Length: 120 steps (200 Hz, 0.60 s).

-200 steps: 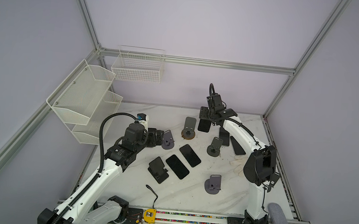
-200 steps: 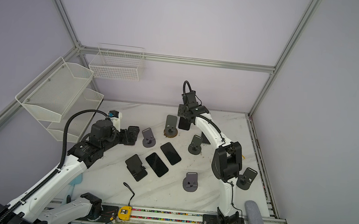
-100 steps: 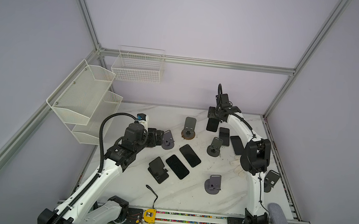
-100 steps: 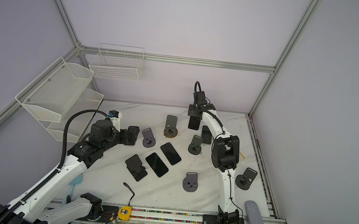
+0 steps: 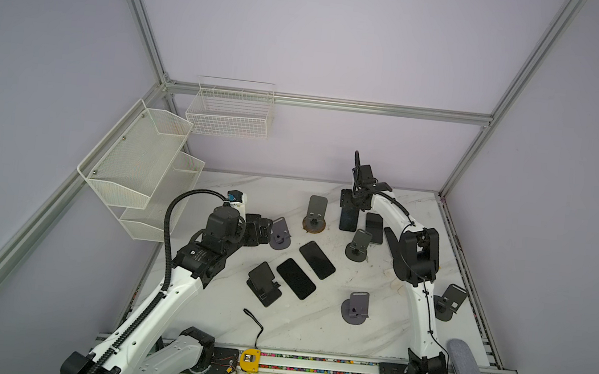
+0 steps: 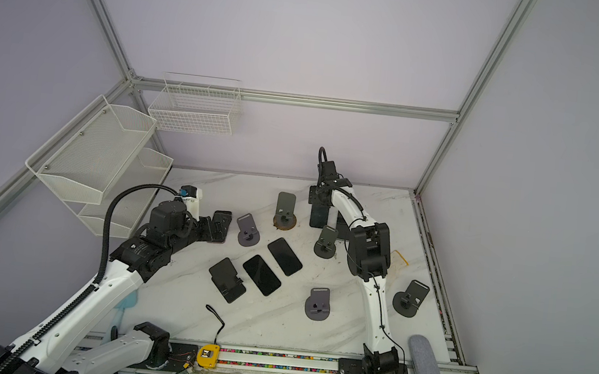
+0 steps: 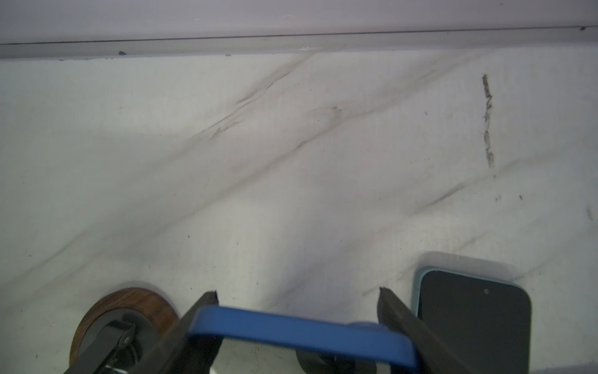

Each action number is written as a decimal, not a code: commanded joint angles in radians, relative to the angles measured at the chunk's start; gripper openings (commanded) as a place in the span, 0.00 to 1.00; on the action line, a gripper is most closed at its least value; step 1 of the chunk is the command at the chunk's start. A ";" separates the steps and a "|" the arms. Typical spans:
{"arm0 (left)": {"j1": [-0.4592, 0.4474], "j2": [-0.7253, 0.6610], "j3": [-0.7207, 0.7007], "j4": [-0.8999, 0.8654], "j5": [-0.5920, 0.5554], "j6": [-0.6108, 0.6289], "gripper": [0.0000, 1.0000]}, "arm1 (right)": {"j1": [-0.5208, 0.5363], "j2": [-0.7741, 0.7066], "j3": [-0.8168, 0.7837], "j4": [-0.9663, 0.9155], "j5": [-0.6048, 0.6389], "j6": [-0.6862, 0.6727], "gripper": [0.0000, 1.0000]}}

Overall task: Remove the phone from the phone stand
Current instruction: Place the phone at the top-center of the table.

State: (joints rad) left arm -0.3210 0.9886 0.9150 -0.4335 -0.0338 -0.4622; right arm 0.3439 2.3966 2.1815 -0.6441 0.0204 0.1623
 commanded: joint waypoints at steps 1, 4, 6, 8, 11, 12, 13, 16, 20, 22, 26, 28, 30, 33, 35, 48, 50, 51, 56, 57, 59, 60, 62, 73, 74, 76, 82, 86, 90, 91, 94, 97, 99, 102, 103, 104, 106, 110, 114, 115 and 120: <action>0.007 -0.018 -0.039 0.027 0.014 -0.012 1.00 | 0.003 0.002 -0.030 -0.017 -0.028 -0.008 0.56; 0.007 -0.018 -0.036 0.027 0.019 -0.012 0.99 | 0.004 0.003 -0.033 -0.017 -0.029 -0.007 0.56; 0.007 -0.018 -0.037 0.026 0.021 -0.012 1.00 | 0.004 0.004 -0.035 -0.017 -0.030 -0.006 0.56; 0.007 -0.018 -0.037 0.026 0.021 -0.012 1.00 | 0.004 0.006 -0.036 -0.018 -0.030 -0.005 0.56; 0.007 -0.018 -0.038 0.026 0.021 -0.012 1.00 | 0.004 0.008 -0.034 -0.023 -0.030 -0.004 0.56; 0.007 -0.018 -0.039 0.026 0.021 -0.013 1.00 | 0.003 0.008 -0.034 -0.025 -0.030 -0.004 0.56; 0.007 -0.018 -0.039 0.026 0.020 -0.013 1.00 | 0.004 0.008 -0.034 -0.027 -0.030 -0.004 0.56; 0.007 -0.018 -0.041 0.026 0.018 -0.016 1.00 | 0.003 0.013 -0.030 -0.033 -0.030 -0.003 0.56; 0.007 -0.019 -0.043 0.028 0.013 -0.019 1.00 | 0.003 0.017 -0.027 -0.043 -0.030 -0.003 0.56; 0.007 -0.019 -0.045 0.029 0.011 -0.021 1.00 | 0.003 0.018 -0.025 -0.046 -0.028 -0.003 0.56; 0.007 -0.019 -0.048 0.033 0.009 -0.024 1.00 | 0.003 0.019 -0.026 -0.050 -0.029 0.000 0.56; 0.007 -0.019 -0.049 0.035 0.007 -0.026 1.00 | 0.004 0.019 -0.027 -0.052 -0.029 0.001 0.56; 0.007 -0.019 -0.050 0.037 0.006 -0.028 1.00 | 0.004 0.018 -0.029 -0.052 -0.029 0.002 0.56; 0.007 -0.019 -0.051 0.039 0.007 -0.030 1.00 | 0.003 0.017 -0.034 -0.051 -0.028 0.004 0.56; 0.007 -0.019 -0.050 0.040 0.008 -0.030 1.00 | 0.004 0.017 -0.039 -0.051 -0.028 0.005 0.56; 0.007 -0.019 -0.050 0.041 0.019 -0.033 1.00 | 0.003 0.010 -0.062 -0.038 -0.032 0.008 0.56; 0.007 -0.019 -0.050 0.041 0.020 -0.033 1.00 | 0.003 0.010 -0.064 -0.035 -0.033 0.008 0.56; 0.007 -0.019 -0.050 0.041 0.020 -0.033 1.00 | 0.004 0.009 -0.064 -0.035 -0.034 0.008 0.56; 0.007 -0.020 -0.053 0.041 0.018 -0.033 0.99 | 0.004 0.013 -0.065 -0.035 -0.036 0.011 0.56; 0.007 -0.020 -0.054 0.041 0.017 -0.034 0.99 | 0.003 0.013 -0.065 -0.035 -0.036 0.012 0.56; 0.007 -0.021 -0.056 0.042 0.015 -0.035 0.99 | 0.004 0.014 -0.065 -0.035 -0.035 0.013 0.56; 0.007 -0.021 -0.057 0.042 0.013 -0.035 0.99 | 0.003 0.015 -0.065 -0.035 -0.035 0.014 0.56; 0.007 -0.022 -0.058 0.042 0.010 -0.036 1.00 | 0.003 0.016 -0.065 -0.037 -0.034 0.015 0.56; 0.007 -0.024 -0.067 0.049 0.002 -0.042 1.00 | 0.003 0.016 -0.070 -0.041 -0.029 0.018 0.56; 0.007 -0.024 -0.067 0.050 0.002 -0.042 1.00 | 0.004 0.016 -0.071 -0.040 -0.028 0.019 0.56; 0.007 -0.024 -0.067 0.050 0.002 -0.043 0.99 | 0.004 0.015 -0.075 -0.038 -0.028 0.020 0.56; 0.007 -0.024 -0.067 0.050 0.003 -0.044 1.00 | 0.004 0.012 -0.086 -0.028 -0.032 0.021 0.56; 0.007 -0.023 -0.067 0.049 0.007 -0.044 1.00 | 0.004 0.011 -0.094 -0.021 -0.037 0.024 0.56; 0.007 -0.022 -0.065 0.049 0.009 -0.044 1.00 | 0.004 0.013 -0.099 -0.017 -0.044 0.026 0.56; 0.007 -0.022 -0.065 0.049 0.010 -0.044 1.00 | 0.005 0.013 -0.100 -0.016 -0.045 0.026 0.56; 0.007 -0.023 -0.066 0.049 0.012 -0.044 1.00 | 0.004 0.014 -0.101 -0.014 -0.047 0.028 0.56; 0.007 -0.024 -0.067 0.049 0.012 -0.045 1.00 | 0.004 0.017 -0.101 -0.014 -0.049 0.031 0.56; 0.007 -0.024 -0.067 0.049 0.012 -0.045 1.00 | 0.004 0.019 -0.101 -0.014 -0.048 0.031 0.56; 0.007 -0.024 -0.067 0.049 0.010 -0.048 1.00 | 0.005 0.021 -0.100 -0.016 -0.047 0.033 0.56; 0.007 -0.025 -0.068 0.050 0.010 -0.048 1.00 | 0.005 0.022 -0.100 -0.017 -0.046 0.034 0.56; 0.007 -0.025 -0.068 0.050 0.009 -0.048 1.00 | 0.005 0.022 -0.100 -0.018 -0.045 0.035 0.56; 0.007 -0.025 -0.070 0.051 0.006 -0.051 0.99 | 0.004 0.024 -0.098 -0.020 -0.043 0.036 0.56; 0.007 -0.025 -0.073 0.053 0.003 -0.054 1.00 | 0.005 0.025 -0.098 -0.023 -0.039 0.036 0.56; 0.007 -0.026 -0.075 0.057 0.001 -0.057 1.00 | 0.004 0.025 -0.100 -0.024 -0.037 0.036 0.56; 0.007 -0.026 -0.076 0.057 0.000 -0.057 0.99 | 0.004 0.024 -0.101 -0.024 -0.036 0.036 0.56; 0.007 -0.025 -0.077 0.062 0.001 -0.059 1.00 | 0.004 0.021 -0.107 -0.020 -0.033 0.036 0.56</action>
State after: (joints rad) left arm -0.3210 0.9844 0.8841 -0.4175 -0.0299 -0.4976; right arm 0.3439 2.4016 2.0914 -0.6479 -0.0238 0.1909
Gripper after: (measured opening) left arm 0.995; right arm 0.746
